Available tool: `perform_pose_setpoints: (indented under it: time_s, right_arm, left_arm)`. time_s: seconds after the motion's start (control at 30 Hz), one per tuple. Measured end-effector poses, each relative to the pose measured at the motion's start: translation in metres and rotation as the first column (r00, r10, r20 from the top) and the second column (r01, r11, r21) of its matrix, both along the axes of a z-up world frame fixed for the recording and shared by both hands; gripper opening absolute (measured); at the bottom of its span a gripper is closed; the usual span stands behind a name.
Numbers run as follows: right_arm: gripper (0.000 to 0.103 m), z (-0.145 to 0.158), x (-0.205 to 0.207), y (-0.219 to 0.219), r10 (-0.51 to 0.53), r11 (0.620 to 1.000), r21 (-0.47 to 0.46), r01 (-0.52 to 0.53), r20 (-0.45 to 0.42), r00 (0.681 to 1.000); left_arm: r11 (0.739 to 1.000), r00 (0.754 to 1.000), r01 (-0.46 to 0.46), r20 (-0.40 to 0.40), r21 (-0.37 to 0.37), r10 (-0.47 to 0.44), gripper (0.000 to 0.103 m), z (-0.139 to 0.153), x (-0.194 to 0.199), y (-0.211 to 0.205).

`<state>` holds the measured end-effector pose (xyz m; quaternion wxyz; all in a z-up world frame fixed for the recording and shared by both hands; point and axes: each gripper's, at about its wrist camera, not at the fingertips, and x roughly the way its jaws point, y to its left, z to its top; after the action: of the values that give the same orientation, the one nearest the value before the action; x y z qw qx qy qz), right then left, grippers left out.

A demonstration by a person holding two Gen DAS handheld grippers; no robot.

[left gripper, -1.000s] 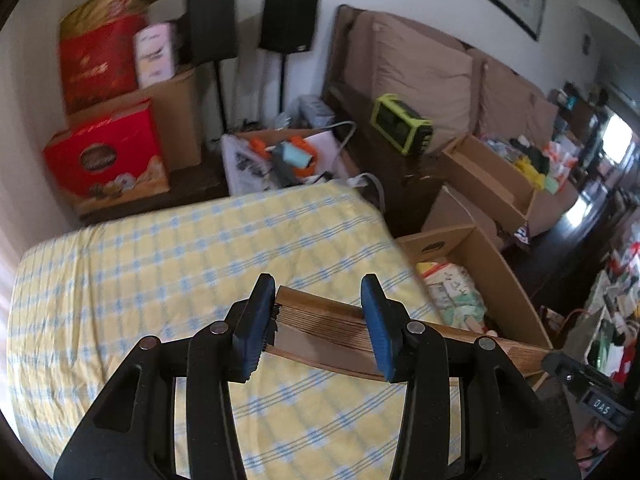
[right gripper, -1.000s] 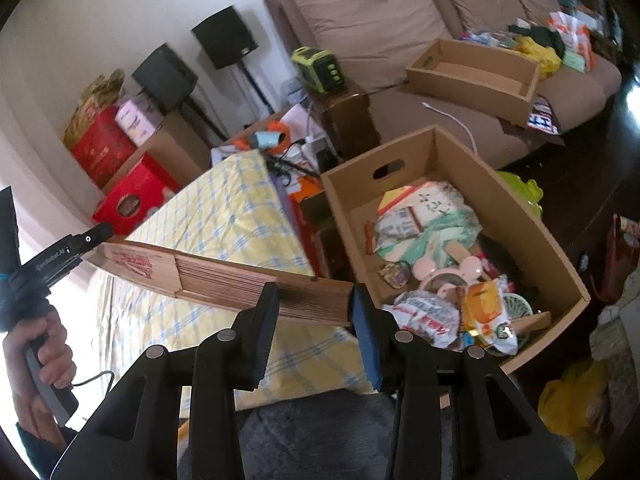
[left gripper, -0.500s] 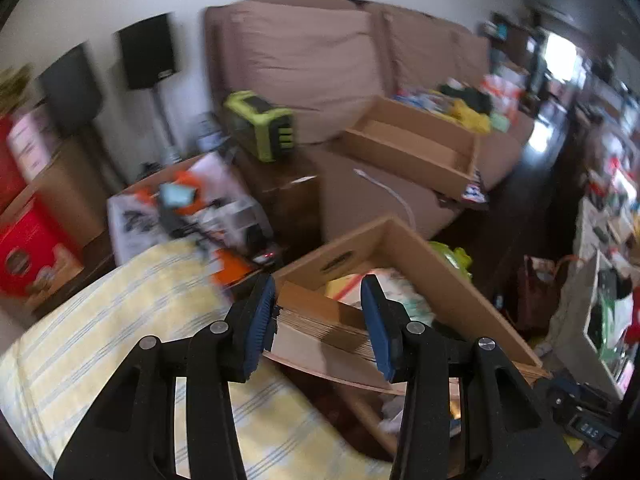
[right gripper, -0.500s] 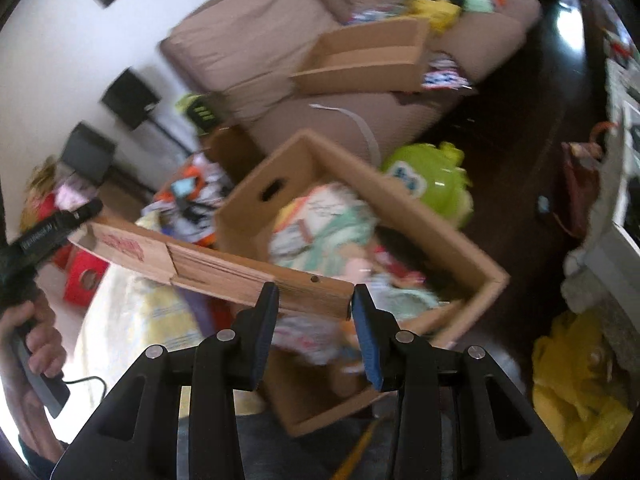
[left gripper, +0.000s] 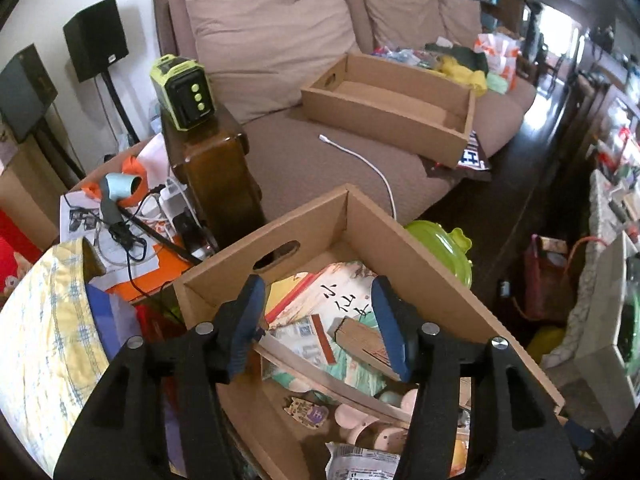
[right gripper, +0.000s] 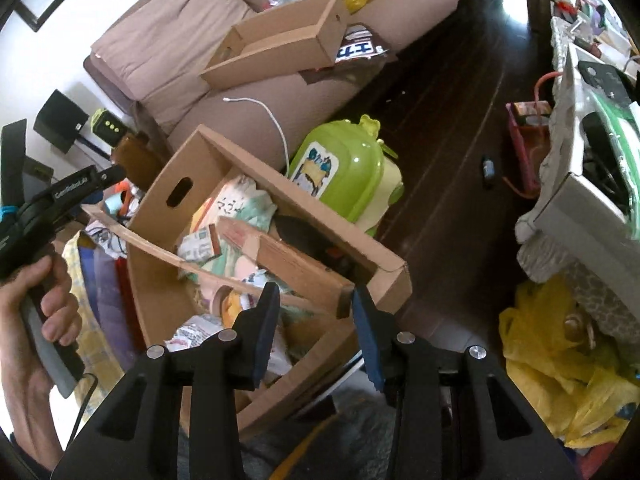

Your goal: Organize objects

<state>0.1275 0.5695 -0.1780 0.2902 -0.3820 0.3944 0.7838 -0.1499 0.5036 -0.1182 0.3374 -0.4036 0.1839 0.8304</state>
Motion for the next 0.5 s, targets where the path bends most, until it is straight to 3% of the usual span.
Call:
perform_pose_setpoints:
  time_s: [0.13,0.27,0.37,0.4,0.5]
  right_arm:
    - [0.039,0.003,-0.003,-0.002,0.017,1.000,-0.003,-0.017,-0.008,1.000]
    - [0.040,0.005,-0.015,-0.013,0.061,0.998,0.010,-0.061,0.006,0.998]
    - [0.040,0.003,-0.022,-0.020,0.089,0.996,-0.010,-0.089,-0.009,0.996]
    - [0.040,0.003,-0.023,-0.022,0.091,0.996,-0.007,-0.091,-0.006,0.996]
    - [0.040,0.005,-0.024,-0.024,0.094,0.996,0.004,-0.094,0.005,0.996]
  left_arm:
    - [0.999,1.000,-0.009,0.014,0.039,0.009,0.051,0.012,-0.004,-0.016]
    - [0.998,0.999,-0.004,-0.033,0.062,0.006,0.057,0.038,0.002,-0.029]
    - [0.998,0.999,-0.015,-0.036,0.054,0.017,0.084,0.052,-0.001,-0.033]
    - [0.999,0.998,-0.027,-0.048,0.039,0.029,0.088,0.055,-0.004,-0.033]
    - [0.998,0.995,-0.059,-0.078,0.010,0.060,0.088,0.062,-0.007,-0.040]
